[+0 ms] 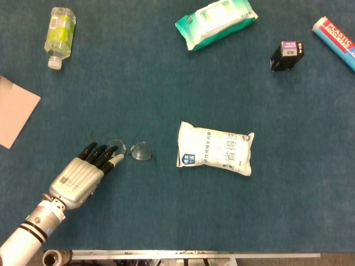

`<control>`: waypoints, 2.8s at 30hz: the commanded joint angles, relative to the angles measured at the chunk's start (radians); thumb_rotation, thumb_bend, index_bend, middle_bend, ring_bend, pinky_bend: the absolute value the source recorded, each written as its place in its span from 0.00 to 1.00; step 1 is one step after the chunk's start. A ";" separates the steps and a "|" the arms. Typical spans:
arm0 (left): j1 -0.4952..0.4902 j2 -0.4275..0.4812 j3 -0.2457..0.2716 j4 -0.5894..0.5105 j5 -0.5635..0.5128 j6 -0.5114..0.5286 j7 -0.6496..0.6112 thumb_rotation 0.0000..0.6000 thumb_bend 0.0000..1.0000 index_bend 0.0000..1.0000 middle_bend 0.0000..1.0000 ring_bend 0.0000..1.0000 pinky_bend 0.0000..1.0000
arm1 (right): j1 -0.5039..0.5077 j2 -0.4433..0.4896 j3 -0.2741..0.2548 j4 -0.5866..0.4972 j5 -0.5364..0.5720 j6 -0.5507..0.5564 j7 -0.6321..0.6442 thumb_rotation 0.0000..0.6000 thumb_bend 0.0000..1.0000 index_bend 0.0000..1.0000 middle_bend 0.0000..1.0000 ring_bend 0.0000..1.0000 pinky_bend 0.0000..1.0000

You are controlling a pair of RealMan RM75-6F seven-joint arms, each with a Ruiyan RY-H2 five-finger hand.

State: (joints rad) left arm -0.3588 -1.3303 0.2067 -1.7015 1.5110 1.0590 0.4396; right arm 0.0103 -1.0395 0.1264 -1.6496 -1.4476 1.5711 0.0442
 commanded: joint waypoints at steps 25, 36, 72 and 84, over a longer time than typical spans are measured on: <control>0.042 0.131 0.035 -0.040 0.031 0.028 -0.106 1.00 0.80 0.06 0.00 0.00 0.00 | -0.008 0.007 -0.001 -0.009 -0.014 0.021 0.009 1.00 0.29 0.60 0.39 0.26 0.29; 0.048 0.149 -0.015 -0.016 -0.016 0.042 -0.121 1.00 0.80 0.06 0.00 0.00 0.00 | -0.008 0.009 -0.001 -0.011 -0.015 0.020 0.010 1.00 0.29 0.60 0.39 0.26 0.29; 0.004 0.054 -0.266 0.069 -0.179 0.114 -0.273 1.00 0.29 0.11 0.00 0.00 0.00 | -0.010 0.013 0.000 -0.013 -0.016 0.023 0.019 1.00 0.29 0.60 0.39 0.26 0.29; -0.018 0.033 -0.283 0.036 -0.176 0.112 -0.263 1.00 0.27 0.11 0.00 0.00 0.00 | -0.009 0.013 0.000 -0.012 -0.015 0.019 0.023 1.00 0.29 0.60 0.39 0.26 0.29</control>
State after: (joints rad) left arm -0.3756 -1.2960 -0.0762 -1.6627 1.3327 1.1705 0.1750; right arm 0.0011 -1.0261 0.1267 -1.6613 -1.4623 1.5904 0.0671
